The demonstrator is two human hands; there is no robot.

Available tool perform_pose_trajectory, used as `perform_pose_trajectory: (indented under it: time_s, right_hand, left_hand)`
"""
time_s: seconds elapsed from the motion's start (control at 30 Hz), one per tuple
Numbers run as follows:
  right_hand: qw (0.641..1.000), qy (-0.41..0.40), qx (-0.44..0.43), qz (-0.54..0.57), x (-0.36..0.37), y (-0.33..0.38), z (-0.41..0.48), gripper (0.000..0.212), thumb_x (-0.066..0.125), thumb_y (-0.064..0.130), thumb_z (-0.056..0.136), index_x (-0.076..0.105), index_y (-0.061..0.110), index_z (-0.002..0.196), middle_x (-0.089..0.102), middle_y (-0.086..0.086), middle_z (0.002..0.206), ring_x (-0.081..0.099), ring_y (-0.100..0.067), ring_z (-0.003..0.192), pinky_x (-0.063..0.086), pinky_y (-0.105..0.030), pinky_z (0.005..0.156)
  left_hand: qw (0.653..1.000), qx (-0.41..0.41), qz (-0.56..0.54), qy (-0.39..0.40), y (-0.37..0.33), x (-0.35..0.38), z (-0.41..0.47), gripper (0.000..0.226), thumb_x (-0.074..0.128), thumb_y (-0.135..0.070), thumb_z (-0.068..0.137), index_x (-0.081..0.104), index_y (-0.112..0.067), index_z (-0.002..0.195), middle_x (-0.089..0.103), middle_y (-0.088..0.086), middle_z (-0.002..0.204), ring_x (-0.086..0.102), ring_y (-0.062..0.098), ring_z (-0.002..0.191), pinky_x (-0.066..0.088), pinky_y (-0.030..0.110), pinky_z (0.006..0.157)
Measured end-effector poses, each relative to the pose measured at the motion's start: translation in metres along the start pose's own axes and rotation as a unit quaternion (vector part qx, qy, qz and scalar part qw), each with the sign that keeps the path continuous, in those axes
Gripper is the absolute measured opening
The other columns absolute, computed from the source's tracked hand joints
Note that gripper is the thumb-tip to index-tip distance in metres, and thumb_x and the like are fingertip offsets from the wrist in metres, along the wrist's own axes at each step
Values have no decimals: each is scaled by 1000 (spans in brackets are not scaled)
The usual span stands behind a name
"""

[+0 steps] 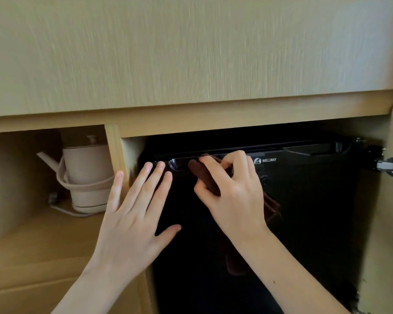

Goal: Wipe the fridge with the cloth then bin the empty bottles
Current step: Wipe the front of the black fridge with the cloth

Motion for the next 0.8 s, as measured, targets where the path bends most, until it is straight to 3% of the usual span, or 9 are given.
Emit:
perform_pose_trajectory:
  time_s: [0.1,0.23,0.37,0.5,0.6,0.8]
  right_hand:
    - [999,-16,3,-37,-18,-30,-3,28,62,27,93,72,15,117,51,-7,93,46,-16,85,46,-28,71]
    - [997,-46,52,-32,-26,-47,-4,31,65,27,92,72,16,120,51,-6,94,45,-14,86,38,-19,76]
    - [998,-40,42,-2,-14,-26,-7,30,65,25,92,73,13,118,53,-8,94,47,-17,83,42,-25,74]
    - [1000,-11,0,28,-10,-15,-10,30,67,23,91,72,14,120,56,-7,95,51,-17,84,47,-28,72]
    - [998,-41,40,15,-25,-40,-4,29,69,22,90,73,16,118,53,-3,93,50,-15,84,43,-20,76]
    - [982,-72,174,10,-65,-107,-10,35,63,28,91,71,11,120,48,-4,98,52,-16,87,46,-21,78]
  left_hand:
    - [1000,-10,-8,-7,-6,-1,6,91,55,-58,81,31,-8,153,28,7,162,21,24,151,7,58,122]
    - [1000,-2,-17,-4,-12,-3,14,93,54,-59,82,28,-8,154,27,9,162,22,26,151,4,51,124]
    - [998,22,-52,7,-24,0,23,100,76,-52,77,29,-8,154,26,8,163,20,25,152,11,47,124]
    - [997,11,-80,7,-34,2,26,104,79,-49,73,30,-5,153,30,10,161,23,26,151,16,46,122]
    - [997,-2,-78,10,-36,5,25,105,75,-50,75,25,-5,155,27,11,162,19,26,152,16,46,123]
    - [995,14,-99,-5,-41,5,31,95,62,-56,77,28,-16,155,31,-1,161,21,21,152,13,47,124]
Point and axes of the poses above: each hand's wrist, its own z-axis towards the middle knuckle, its own x-axis out of the palm, y = z × x, the point moved 3 cm from there along z, towards the middle knuckle
